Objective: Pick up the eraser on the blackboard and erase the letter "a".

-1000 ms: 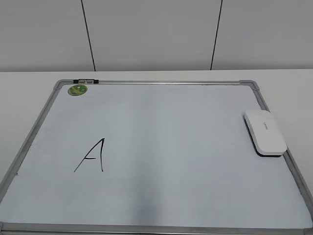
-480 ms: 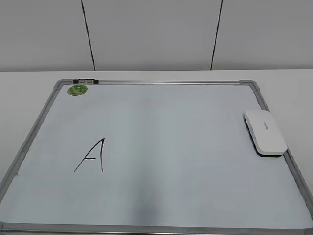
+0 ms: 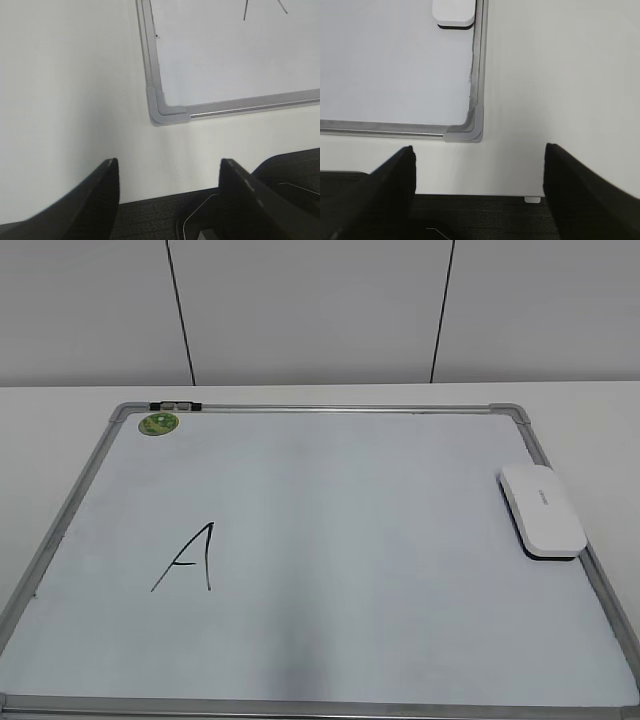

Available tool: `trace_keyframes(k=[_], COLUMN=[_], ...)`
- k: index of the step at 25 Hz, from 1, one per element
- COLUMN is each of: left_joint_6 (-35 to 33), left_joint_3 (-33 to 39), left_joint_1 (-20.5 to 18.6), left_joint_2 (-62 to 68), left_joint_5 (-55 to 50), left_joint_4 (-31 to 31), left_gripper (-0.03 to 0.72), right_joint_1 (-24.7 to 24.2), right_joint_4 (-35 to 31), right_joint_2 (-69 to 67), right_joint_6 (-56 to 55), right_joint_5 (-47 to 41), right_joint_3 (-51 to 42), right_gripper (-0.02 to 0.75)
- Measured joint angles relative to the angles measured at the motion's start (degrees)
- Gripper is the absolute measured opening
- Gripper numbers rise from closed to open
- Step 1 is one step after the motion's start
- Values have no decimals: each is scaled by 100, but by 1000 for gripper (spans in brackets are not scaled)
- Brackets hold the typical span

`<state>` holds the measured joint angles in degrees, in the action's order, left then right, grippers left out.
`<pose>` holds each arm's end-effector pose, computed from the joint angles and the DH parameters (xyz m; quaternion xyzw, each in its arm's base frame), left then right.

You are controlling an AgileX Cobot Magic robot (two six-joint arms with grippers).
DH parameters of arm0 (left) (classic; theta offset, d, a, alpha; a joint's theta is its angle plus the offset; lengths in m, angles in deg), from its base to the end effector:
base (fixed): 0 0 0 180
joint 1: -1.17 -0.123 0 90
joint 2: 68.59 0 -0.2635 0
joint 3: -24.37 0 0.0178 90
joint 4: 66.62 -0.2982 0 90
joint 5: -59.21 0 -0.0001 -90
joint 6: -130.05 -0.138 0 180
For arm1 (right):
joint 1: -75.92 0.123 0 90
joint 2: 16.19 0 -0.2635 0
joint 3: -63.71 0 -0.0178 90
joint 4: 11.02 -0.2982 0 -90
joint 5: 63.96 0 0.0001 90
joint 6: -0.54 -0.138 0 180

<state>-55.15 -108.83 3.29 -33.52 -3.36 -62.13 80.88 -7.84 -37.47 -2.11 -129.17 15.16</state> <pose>0.1567 -0.0154 0.2222 0.0542 0.9500 -0.0304 0.3061 0.1257 0.0039 0.2406 -0.0197 0.9234 -0.0023 0.3832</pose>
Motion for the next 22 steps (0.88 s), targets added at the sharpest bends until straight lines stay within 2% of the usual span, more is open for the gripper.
trace_keyframes(k=[11,22], left_joint_6=[3,12], left_joint_3=[0,0], left_joint_1=[125,-186], left_joint_2=[-280,-2269], left_joint_5=[0,-24], left_joint_4=[9,9], left_gripper=[461,461], right_joint_1=[-11,-501], right_joint_4=[0,0], right_joint_2=[183,942], right_joint_6=[0,0], right_joint_5=[0,0], right_joint_3=[0,0], right_gripper=[588,588])
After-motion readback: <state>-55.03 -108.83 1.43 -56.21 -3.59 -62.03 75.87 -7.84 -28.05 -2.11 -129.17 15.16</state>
